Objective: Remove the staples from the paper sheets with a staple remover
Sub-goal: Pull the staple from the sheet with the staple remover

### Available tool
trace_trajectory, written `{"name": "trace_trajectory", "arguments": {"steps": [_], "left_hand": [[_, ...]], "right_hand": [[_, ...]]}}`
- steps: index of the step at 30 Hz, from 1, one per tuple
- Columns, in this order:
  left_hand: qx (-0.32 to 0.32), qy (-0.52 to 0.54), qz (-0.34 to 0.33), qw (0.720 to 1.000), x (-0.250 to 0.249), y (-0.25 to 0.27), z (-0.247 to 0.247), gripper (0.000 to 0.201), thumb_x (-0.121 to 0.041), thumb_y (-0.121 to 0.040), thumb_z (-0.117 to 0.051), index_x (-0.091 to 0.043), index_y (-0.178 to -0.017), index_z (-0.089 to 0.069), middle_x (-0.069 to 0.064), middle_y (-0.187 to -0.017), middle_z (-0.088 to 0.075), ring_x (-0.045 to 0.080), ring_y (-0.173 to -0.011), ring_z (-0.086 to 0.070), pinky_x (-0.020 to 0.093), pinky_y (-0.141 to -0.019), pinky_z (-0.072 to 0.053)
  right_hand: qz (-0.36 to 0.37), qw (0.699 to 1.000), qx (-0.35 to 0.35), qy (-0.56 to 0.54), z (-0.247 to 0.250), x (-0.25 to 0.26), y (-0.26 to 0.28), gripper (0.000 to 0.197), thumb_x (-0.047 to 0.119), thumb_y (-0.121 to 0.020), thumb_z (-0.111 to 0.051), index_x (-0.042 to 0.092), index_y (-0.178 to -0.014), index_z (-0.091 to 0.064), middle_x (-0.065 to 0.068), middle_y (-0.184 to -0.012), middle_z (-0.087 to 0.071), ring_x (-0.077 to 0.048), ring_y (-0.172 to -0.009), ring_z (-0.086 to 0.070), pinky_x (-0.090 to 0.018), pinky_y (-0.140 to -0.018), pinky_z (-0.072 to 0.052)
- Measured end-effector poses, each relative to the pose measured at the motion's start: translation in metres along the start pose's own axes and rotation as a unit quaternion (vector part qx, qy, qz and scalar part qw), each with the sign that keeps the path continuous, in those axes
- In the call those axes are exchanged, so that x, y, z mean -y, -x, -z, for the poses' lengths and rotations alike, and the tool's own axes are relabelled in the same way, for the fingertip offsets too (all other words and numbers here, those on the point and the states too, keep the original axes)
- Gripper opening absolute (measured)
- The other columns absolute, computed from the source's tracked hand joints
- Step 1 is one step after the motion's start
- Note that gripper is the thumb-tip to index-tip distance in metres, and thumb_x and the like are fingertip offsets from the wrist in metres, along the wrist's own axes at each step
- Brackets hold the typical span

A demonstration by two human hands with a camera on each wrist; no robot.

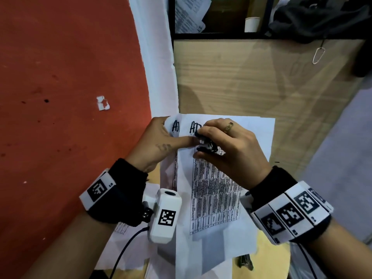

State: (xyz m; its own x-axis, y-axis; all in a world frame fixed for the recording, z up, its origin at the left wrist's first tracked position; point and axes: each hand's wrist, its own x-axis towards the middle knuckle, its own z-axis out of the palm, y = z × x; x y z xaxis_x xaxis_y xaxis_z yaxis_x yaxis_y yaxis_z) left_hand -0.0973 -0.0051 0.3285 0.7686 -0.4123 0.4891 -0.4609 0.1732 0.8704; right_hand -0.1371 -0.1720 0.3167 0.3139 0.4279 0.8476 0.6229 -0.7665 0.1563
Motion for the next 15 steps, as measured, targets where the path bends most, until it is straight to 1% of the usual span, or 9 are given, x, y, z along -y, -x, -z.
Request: {"name": "trace_trajectory", "arguments": {"steps": [2, 4, 8, 11, 13, 15], "left_hand": [[0.008, 0.010, -0.002, 1.000, -0.0010, 0.0003, 0.0003, 0.031, -0.003, -0.064, -0.074, -0.010, -0.094, -0.069, 0.003, -0.088, -0.074, 0.011, -0.081, -0.069, 0.021, -0.070, -0.054], [0.008, 0.023, -0.005, 1.000, -0.0015, 0.0003, 0.0008, 0.031, -0.003, -0.063, -0.073, -0.009, -0.093, -0.069, 0.001, -0.085, -0.074, 0.010, -0.080, -0.069, 0.020, -0.069, -0.053], [0.020, 0.029, -0.011, 0.999, -0.0015, -0.0011, 0.0041, 0.030, 0.009, -0.069, -0.068, -0.004, -0.096, -0.066, 0.000, -0.085, -0.074, 0.010, -0.080, -0.069, 0.019, -0.069, -0.053], [0.036, 0.025, -0.003, 0.999, 0.0001, -0.0025, 0.0054, 0.033, 0.007, -0.068, -0.069, -0.005, -0.099, -0.065, 0.001, -0.087, -0.073, 0.010, -0.081, -0.069, 0.020, -0.069, -0.053], [0.044, 0.025, 0.005, 0.999, 0.0023, -0.0030, 0.0055, 0.037, 0.002, -0.066, -0.070, -0.006, -0.102, -0.064, 0.002, -0.090, -0.073, 0.012, -0.083, -0.068, 0.022, -0.072, -0.054], [0.039, 0.030, 0.008, 0.999, 0.0041, -0.0041, 0.0069, 0.036, 0.000, -0.066, -0.071, -0.008, -0.101, -0.065, 0.003, -0.092, -0.073, 0.013, -0.085, -0.068, 0.023, -0.073, -0.054]], "right_hand": [[0.007, 1.000, 0.004, 0.000, 0.0000, -0.0005, -0.0007, 0.032, 0.019, -0.070, -0.077, -0.003, -0.091, -0.068, -0.014, -0.091, -0.067, -0.033, -0.076, -0.064, -0.038, -0.058, -0.054], [0.010, 1.000, 0.009, 0.001, -0.0001, -0.0007, -0.0018, 0.027, 0.017, -0.072, -0.076, -0.003, -0.089, -0.068, -0.014, -0.089, -0.066, -0.034, -0.075, -0.064, -0.039, -0.057, -0.054], [0.009, 1.000, 0.006, -0.007, 0.0007, -0.0003, -0.0036, 0.020, 0.013, -0.074, -0.074, -0.002, -0.086, -0.068, -0.014, -0.085, -0.066, -0.034, -0.073, -0.064, -0.038, -0.056, -0.053], [-0.001, 1.000, -0.002, -0.011, 0.0003, -0.0004, -0.0040, 0.020, 0.013, -0.073, -0.075, -0.001, -0.085, -0.068, -0.012, -0.084, -0.066, -0.033, -0.072, -0.064, -0.037, -0.056, -0.053], [-0.016, 1.000, -0.011, -0.023, -0.0009, 0.0001, -0.0025, 0.021, 0.014, -0.073, -0.077, 0.000, -0.086, -0.069, -0.011, -0.084, -0.067, -0.030, -0.073, -0.064, -0.036, -0.057, -0.052], [-0.052, 0.997, -0.029, -0.058, -0.0005, 0.0016, -0.0009, 0.025, 0.018, -0.071, -0.078, 0.002, -0.088, -0.070, -0.008, -0.086, -0.067, -0.022, -0.074, -0.063, -0.035, -0.062, -0.051]]}}
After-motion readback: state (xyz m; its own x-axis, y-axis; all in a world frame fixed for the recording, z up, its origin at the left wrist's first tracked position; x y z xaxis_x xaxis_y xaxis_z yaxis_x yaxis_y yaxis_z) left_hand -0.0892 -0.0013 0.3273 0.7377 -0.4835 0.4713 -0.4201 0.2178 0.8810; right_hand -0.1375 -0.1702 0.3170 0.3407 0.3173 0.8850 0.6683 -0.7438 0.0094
